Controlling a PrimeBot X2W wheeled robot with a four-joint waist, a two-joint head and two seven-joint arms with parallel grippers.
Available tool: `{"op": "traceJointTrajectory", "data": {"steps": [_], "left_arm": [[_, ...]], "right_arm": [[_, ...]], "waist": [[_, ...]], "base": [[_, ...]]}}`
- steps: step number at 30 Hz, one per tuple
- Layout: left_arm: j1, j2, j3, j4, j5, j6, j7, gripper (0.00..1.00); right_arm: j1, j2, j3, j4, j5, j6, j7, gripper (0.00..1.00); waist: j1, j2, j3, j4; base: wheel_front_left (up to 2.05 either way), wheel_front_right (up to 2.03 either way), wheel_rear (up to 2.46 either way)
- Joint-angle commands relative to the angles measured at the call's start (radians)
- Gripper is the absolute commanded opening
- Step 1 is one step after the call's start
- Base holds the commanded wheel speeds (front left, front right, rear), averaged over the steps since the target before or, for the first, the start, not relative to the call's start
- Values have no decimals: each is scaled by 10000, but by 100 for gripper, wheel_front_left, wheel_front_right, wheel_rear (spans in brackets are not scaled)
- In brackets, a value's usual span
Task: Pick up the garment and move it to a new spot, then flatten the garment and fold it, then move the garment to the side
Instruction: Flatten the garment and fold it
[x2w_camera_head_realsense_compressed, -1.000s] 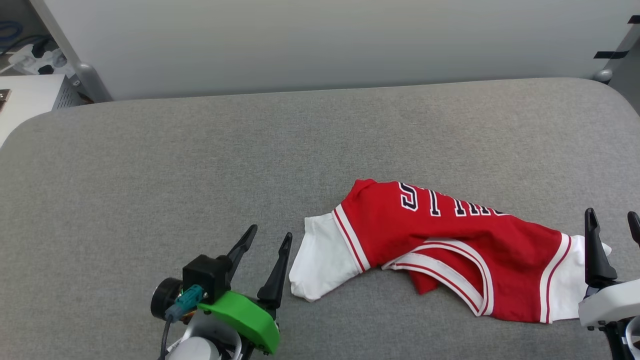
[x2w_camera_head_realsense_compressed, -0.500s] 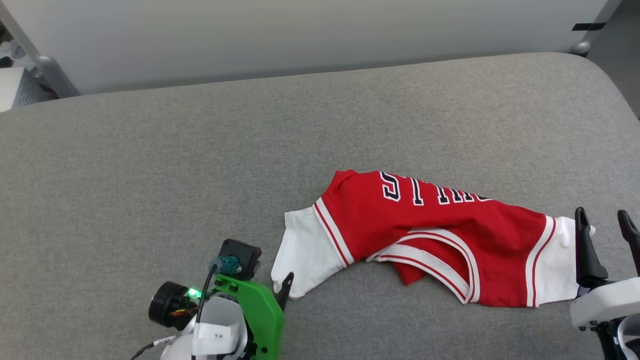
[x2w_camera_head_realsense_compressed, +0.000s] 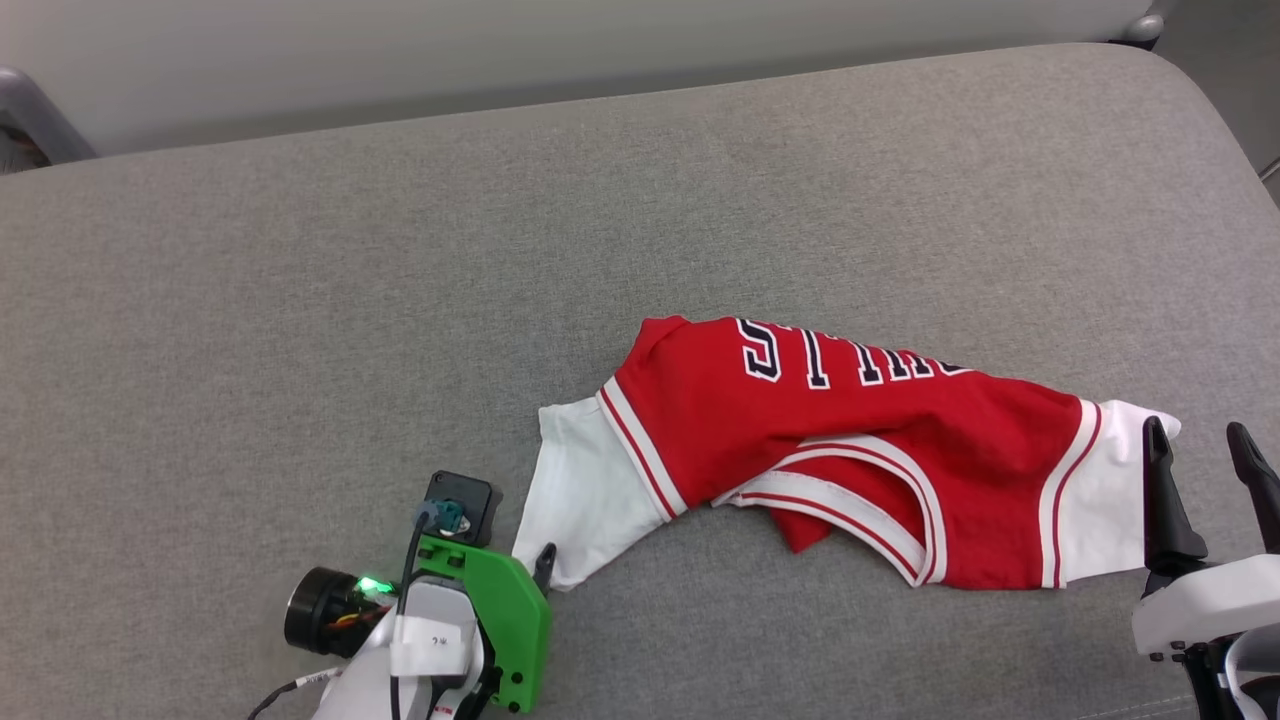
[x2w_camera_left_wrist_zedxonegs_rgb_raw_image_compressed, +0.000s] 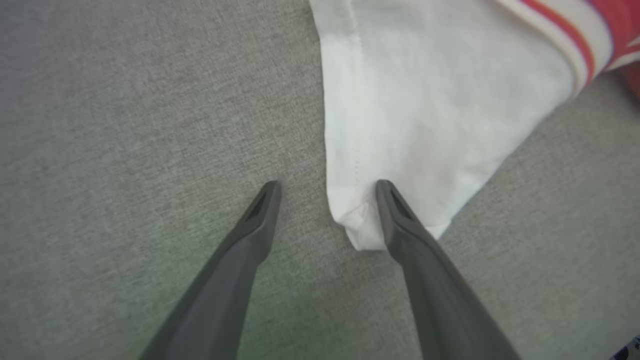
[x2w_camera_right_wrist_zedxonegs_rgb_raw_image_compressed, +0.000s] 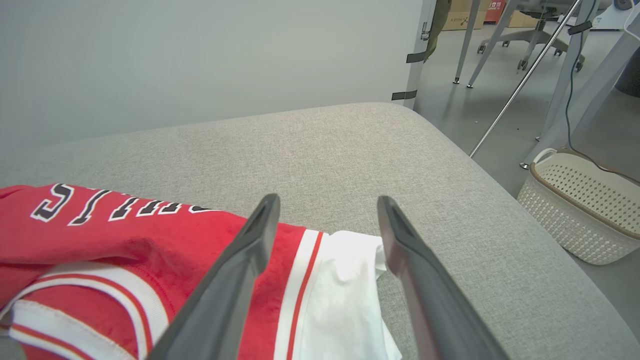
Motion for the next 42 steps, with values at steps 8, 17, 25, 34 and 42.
{"op": "traceJointTrajectory", "data": {"steps": [8,17,25,34,42], "left_arm": [[-142,-64,-362,946,-81,-172,732,0],[28,-57,325,566,-124,451,-1187,0],[182,18,1014,-227,-437,807,-2203,0],[636,366,1574,-1136,-675,1192,-2100,0],[1113,563,1636,-2265,-1063,1241,-1293,0]], "right_arm": [[-193,-48,-5,207,-103,-7,-137,100],[-24,-229,1,389,-81,-7,-13,100],[442,-665,255,491,-88,-7,951,100],[744,-747,22,809,-116,-7,2589,100],[388,-1240,-124,1186,43,-7,5011,100]], "waist": [[0,-1,-69,-7],[0,-1,-828,262],[0,-1,-1119,553],[0,-1,-905,864],[0,-1,-565,1395]], "base": [[0,0,0],[0,0,0],[0,0,0],[0,0,0],[0,0,0]]}}
